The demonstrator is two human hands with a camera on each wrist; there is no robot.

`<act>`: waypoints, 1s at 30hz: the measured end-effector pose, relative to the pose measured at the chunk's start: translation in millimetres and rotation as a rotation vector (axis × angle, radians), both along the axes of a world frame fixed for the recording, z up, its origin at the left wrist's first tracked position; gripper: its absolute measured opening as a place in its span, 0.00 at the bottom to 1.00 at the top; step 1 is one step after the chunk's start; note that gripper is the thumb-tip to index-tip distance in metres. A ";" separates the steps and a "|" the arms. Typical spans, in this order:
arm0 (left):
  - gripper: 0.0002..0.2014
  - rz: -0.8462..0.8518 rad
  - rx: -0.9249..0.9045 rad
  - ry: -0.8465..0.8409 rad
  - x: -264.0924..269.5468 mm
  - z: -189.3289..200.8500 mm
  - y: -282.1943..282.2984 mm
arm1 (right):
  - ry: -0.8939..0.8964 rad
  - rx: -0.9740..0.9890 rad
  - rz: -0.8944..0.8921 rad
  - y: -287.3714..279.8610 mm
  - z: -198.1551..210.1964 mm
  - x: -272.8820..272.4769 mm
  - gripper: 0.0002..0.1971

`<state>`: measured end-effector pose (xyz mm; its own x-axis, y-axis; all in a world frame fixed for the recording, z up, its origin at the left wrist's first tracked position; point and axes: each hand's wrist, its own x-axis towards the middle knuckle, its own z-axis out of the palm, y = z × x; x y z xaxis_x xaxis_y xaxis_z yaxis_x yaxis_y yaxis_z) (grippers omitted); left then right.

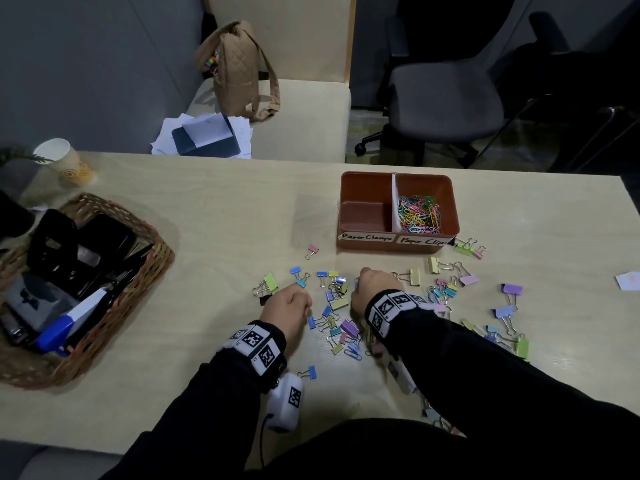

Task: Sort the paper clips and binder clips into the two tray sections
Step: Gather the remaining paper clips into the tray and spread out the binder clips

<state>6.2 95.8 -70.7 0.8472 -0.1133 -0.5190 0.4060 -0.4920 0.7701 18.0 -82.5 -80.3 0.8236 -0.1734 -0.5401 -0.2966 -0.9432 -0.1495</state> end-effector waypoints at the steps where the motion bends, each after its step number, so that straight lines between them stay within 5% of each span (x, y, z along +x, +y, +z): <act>1: 0.15 -0.011 -0.012 0.006 2.8 2.2 -1.5 | 0.009 0.009 -0.001 1.4 1.1 1.0 0.12; 6: 0.14 -0.039 -0.094 0.091 22.3 26.5 -25.4 | 0.054 0.189 -0.129 -8.0 7.5 -7.1 0.08; 11: 0.13 -0.191 -0.126 0.044 48.4 50.3 -78.0 | -0.244 0.686 -0.697 -45.1 36.4 -17.2 0.12; 16: 0.13 -0.209 -0.198 0.044 80.8 65.6 -141.5 | -0.438 0.814 -0.964 -93.7 66.9 15.8 0.15; 23: 0.19 -0.170 -0.158 0.003 113.7 57.0 -181.8 | -0.437 0.923 -0.985 -123.6 88.2 58.8 0.06; 27: 0.14 -0.150 -0.217 -0.019 106.8 58.5 -175.6 | -0.423 0.828 -0.833 -128.8 78.1 55.8 0.20; 30: 0.12 -0.239 -0.192 -0.138 87.4 58.9 -158.9 | -0.595 0.680 -0.685 -119.1 70.0 30.5 0.18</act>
<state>93.6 -63.1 -11.8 0.8456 -0.4019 -0.3514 0.1822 -0.4016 0.8975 48.4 -201.6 -10.3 0.8255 -0.5067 -0.2487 -0.4299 -0.2789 -0.8588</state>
